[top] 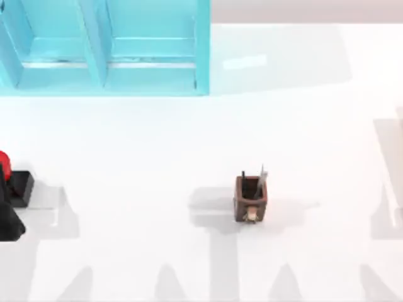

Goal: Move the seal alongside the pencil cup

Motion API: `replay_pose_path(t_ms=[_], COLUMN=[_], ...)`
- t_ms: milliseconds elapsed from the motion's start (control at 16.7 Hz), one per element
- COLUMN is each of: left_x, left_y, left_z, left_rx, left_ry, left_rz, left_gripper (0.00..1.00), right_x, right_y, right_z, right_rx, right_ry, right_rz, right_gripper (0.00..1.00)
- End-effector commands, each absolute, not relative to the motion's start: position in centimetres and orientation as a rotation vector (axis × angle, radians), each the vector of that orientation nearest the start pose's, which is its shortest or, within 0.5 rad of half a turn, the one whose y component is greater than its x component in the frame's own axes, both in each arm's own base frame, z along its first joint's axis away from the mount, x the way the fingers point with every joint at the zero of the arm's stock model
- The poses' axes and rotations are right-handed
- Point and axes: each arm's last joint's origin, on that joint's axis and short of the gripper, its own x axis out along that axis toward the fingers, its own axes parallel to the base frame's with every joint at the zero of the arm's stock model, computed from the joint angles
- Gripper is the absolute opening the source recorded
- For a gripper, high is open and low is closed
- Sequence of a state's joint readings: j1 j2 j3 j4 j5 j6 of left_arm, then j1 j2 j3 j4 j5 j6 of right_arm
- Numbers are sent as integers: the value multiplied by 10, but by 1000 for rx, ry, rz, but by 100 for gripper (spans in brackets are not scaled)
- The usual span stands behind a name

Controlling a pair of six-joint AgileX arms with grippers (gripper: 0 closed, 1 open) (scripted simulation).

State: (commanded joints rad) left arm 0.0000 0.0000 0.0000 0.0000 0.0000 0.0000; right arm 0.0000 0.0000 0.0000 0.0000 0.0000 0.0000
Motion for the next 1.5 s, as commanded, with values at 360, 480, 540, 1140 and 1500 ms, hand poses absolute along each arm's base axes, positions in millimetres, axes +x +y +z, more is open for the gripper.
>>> replay_pose_path(t_ms=[360,480,540,1140,1500], left_x=[107,110,114,246,320], left_y=[0,0,1,10,19], left_z=[179,199,211,267,255], left_rx=[6,11,14,25,18], left_ry=[90,183,243,1149,1489], left_rz=[8,10,11,-1,-12], left_gripper=[100,100,100,100,100], right_x=[106,106,106,106,106], right_y=[-1,-1,-1,-1,-1], right_z=[160,160,160,160,160], right_rx=[0,0,0,0,0], right_ry=[0,0,0,0,0], right_rz=[0,0,0,0,0], right_gripper=[100,100,100,100,100])
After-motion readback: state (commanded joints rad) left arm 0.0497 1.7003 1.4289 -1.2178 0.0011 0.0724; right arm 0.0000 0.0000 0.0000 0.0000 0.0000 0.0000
